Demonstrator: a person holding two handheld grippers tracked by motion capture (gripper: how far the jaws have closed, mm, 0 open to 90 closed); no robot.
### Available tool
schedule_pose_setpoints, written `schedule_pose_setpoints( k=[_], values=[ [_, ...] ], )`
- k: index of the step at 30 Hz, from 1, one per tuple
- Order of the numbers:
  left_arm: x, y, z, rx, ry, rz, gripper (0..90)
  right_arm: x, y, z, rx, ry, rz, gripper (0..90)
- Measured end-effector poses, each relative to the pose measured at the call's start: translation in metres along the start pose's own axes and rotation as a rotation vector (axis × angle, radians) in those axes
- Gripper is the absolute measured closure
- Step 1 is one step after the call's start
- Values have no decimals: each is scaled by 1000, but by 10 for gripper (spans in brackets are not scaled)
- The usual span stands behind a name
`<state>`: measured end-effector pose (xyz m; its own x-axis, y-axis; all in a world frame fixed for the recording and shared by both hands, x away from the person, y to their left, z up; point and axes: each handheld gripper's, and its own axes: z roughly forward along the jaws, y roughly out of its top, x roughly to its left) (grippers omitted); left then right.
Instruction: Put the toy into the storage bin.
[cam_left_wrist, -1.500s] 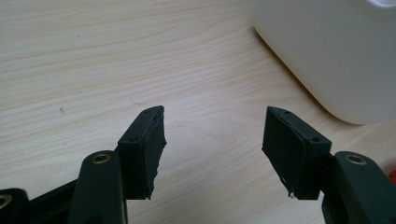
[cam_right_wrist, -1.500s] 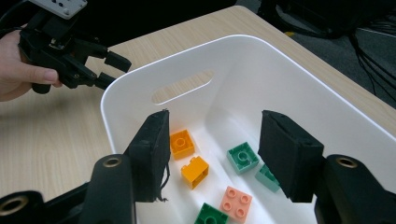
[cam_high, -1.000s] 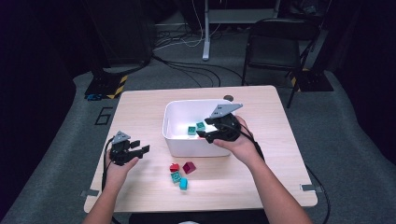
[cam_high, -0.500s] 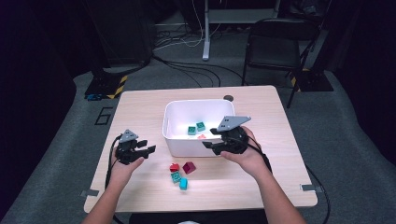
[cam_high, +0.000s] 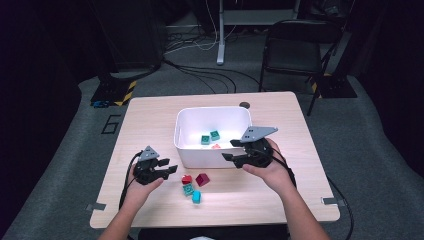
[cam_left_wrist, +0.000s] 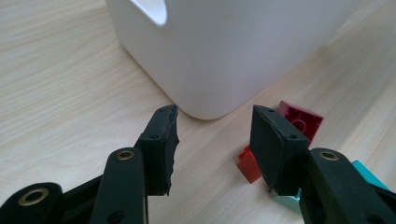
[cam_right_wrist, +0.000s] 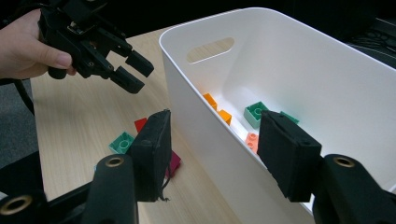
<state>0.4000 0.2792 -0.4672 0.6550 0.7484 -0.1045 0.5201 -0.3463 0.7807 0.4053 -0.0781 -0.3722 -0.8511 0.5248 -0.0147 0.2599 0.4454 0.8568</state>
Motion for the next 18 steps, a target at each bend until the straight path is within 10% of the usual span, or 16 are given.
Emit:
schedule_pose_setpoints(
  k=[18],
  values=[
    [-21, -11, 16, 32, -55, 1, 516, 3, -5, 1, 1, -11, -1, 453]
  ],
)
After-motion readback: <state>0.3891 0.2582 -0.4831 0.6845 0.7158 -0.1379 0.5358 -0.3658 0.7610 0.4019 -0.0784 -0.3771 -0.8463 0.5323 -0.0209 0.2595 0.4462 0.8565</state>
